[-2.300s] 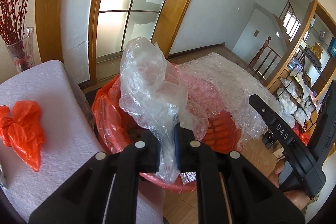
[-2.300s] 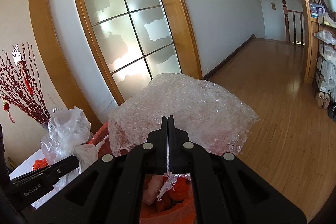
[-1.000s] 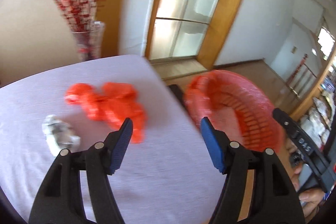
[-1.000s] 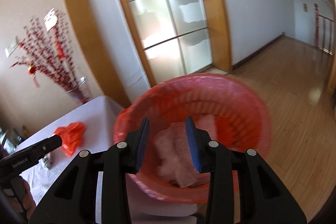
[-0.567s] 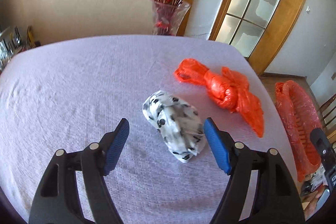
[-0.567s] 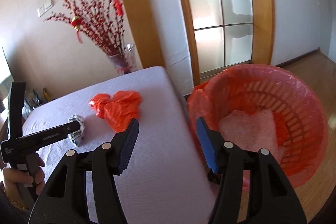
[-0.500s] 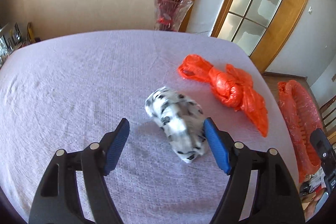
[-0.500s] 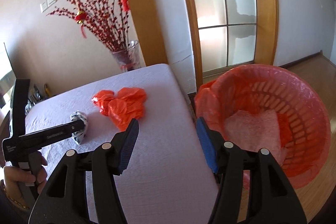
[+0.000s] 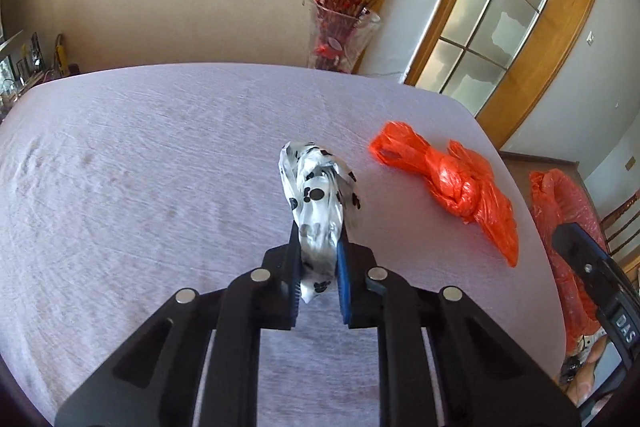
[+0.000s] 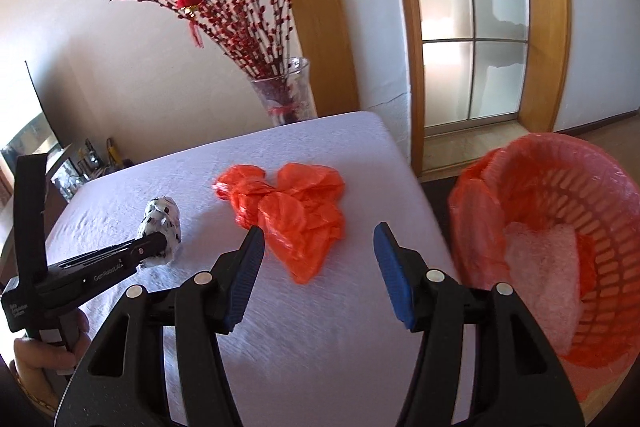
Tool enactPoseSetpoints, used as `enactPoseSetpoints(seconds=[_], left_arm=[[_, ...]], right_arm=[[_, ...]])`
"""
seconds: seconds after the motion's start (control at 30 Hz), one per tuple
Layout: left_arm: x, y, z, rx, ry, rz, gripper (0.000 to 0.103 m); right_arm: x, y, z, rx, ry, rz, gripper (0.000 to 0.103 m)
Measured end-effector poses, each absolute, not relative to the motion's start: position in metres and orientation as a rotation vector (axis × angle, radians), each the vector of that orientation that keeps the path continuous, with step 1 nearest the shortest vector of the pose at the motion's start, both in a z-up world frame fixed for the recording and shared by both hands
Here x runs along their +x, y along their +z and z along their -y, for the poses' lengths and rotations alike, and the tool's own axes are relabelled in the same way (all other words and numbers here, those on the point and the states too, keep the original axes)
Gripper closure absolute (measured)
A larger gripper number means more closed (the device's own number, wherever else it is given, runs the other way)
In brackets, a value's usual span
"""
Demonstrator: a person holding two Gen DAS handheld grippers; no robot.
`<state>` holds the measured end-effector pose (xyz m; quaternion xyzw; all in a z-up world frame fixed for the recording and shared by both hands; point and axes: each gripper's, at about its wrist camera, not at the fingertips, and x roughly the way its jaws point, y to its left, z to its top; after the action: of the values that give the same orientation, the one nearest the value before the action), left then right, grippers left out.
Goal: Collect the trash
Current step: 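Grasp the black-and-white patterned bag with the left gripper while the right grasps the orange bag, then carry both bags over the red basket and open both grippers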
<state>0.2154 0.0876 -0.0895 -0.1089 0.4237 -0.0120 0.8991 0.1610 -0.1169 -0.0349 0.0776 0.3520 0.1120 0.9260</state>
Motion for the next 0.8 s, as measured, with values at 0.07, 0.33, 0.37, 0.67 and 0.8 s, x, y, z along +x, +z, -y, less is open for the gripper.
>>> enactPoseSetpoints(seconds=[0.07,0.33,0.37,0.67,0.8], left_arm=[[0.209,-0.081,-0.098,-0.228,0.0,-0.853,0.087],[0.202,-0.059,-0.128,-0.239,0.065,-0.799,0.087],[0.202,-0.058,-0.13,-0.242,0.069,-0.797,0.087],[0.192,-0.057,-0.121,-0.234,0.037,-0.793,0.087],[0.187,-0.055,-0.097,-0.212,-0.014,-0.788,0.087]], right_arm=[[0.17,-0.036,0.106,0.155,0.257,-0.739,0.045],[0.204,-0.049,0.067,0.063,0.276,-0.8,0.043],[0.209,-0.054,0.064,0.042,0.268,-0.819,0.043],[0.201,-0.062,0.082,0.081,0.26,-0.865,0.087],[0.178,-0.046,0.108,0.145,0.234,-0.809,0.087]])
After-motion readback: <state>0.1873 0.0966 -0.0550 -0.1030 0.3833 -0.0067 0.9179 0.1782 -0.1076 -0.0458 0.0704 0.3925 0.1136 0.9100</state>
